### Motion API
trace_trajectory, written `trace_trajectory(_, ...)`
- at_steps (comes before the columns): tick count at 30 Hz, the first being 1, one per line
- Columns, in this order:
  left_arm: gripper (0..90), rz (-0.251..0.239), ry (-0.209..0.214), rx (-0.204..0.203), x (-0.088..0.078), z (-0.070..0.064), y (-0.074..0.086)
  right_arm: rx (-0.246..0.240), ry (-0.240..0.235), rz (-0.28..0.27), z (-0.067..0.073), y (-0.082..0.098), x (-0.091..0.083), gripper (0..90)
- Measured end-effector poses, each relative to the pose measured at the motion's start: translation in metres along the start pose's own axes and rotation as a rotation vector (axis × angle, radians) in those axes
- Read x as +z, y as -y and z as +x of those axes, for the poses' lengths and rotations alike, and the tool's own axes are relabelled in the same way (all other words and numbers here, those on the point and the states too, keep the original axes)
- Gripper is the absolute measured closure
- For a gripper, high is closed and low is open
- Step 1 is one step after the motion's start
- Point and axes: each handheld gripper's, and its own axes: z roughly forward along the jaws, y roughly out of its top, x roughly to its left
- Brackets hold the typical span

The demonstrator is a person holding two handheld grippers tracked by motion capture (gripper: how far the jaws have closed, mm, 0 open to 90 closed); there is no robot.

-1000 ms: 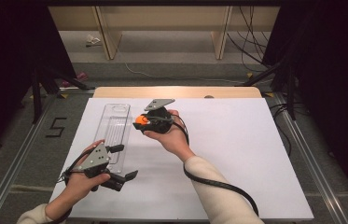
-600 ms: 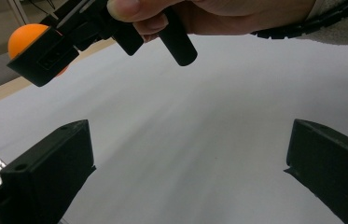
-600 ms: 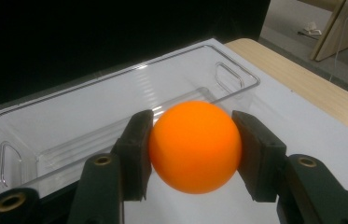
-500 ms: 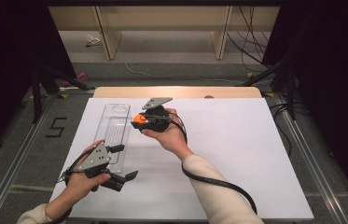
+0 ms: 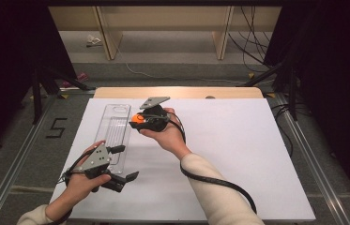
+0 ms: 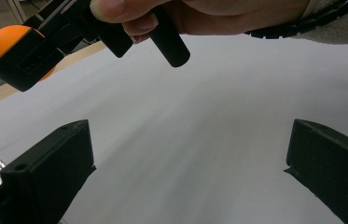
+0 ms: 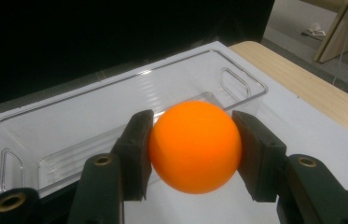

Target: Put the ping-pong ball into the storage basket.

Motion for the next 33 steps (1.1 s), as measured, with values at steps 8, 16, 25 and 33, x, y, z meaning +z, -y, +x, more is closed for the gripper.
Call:
trace_trajectory(8, 0.3, 0.000, 0.000, 0.001, 0.000, 0.000, 0.000, -0.005, -0.003, 0.000, 0.001, -0.004, 0.003, 51.5)
trace_trajectory(16, 0.3, 0.002, 0.002, 0.002, 0.000, 0.000, 0.000, -0.009, -0.005, 0.003, 0.002, -0.008, 0.006, 51.5)
trace_trajectory(25, 0.3, 0.002, 0.003, 0.004, 0.000, 0.000, 0.000, -0.005, -0.009, 0.005, 0.002, -0.009, 0.009, 51.5)
trace_trajectory(33, 0.3, 0.003, 0.003, 0.005, 0.000, -0.001, 0.000, -0.006, -0.010, 0.004, 0.003, -0.010, 0.012, 51.5)
